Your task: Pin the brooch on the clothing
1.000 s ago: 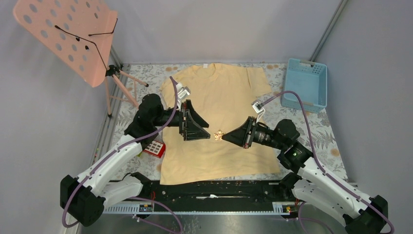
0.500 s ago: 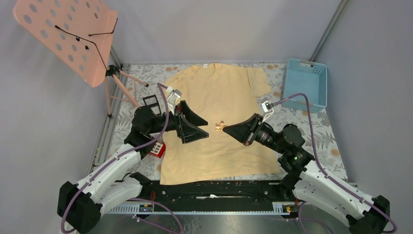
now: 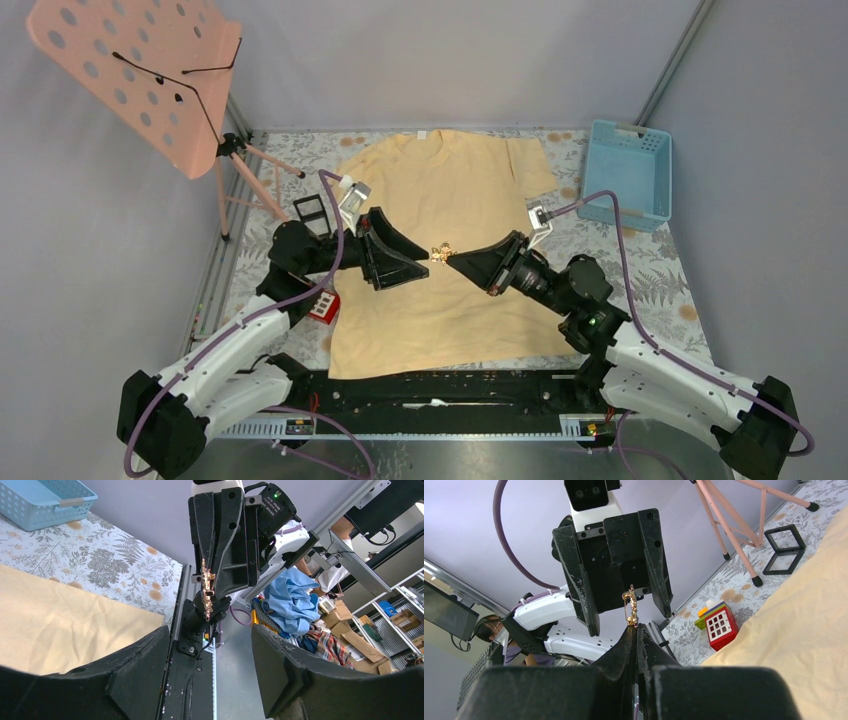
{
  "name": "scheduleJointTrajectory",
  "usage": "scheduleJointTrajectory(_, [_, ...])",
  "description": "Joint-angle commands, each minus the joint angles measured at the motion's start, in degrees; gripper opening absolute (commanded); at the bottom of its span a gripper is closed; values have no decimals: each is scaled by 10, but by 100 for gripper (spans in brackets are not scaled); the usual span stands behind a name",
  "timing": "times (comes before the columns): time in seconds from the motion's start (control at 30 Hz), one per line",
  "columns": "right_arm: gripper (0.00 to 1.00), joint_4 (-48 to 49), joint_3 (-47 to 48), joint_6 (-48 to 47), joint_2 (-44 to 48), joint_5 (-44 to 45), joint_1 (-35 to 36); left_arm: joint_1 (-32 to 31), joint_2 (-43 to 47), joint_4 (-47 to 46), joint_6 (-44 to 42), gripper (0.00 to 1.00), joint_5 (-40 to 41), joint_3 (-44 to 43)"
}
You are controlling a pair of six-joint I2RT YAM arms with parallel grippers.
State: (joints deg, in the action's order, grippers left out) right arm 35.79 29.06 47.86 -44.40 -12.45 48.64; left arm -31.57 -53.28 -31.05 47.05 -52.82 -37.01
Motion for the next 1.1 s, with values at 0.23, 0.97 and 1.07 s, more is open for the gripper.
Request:
scheduleJointTrajectory(0.23, [0,59,26,-8,-31,28,32,-3,-10,-35,9,54,0,-8])
scheduleJointTrajectory(0.97, [0,66,27,-14,-35,34,40,-9,-18,-26,11,28,1,-11])
scheduleJointTrajectory(1.07, [0,63,30,-16,-37,32,40,-9,-21,-24,12,21,1,-12])
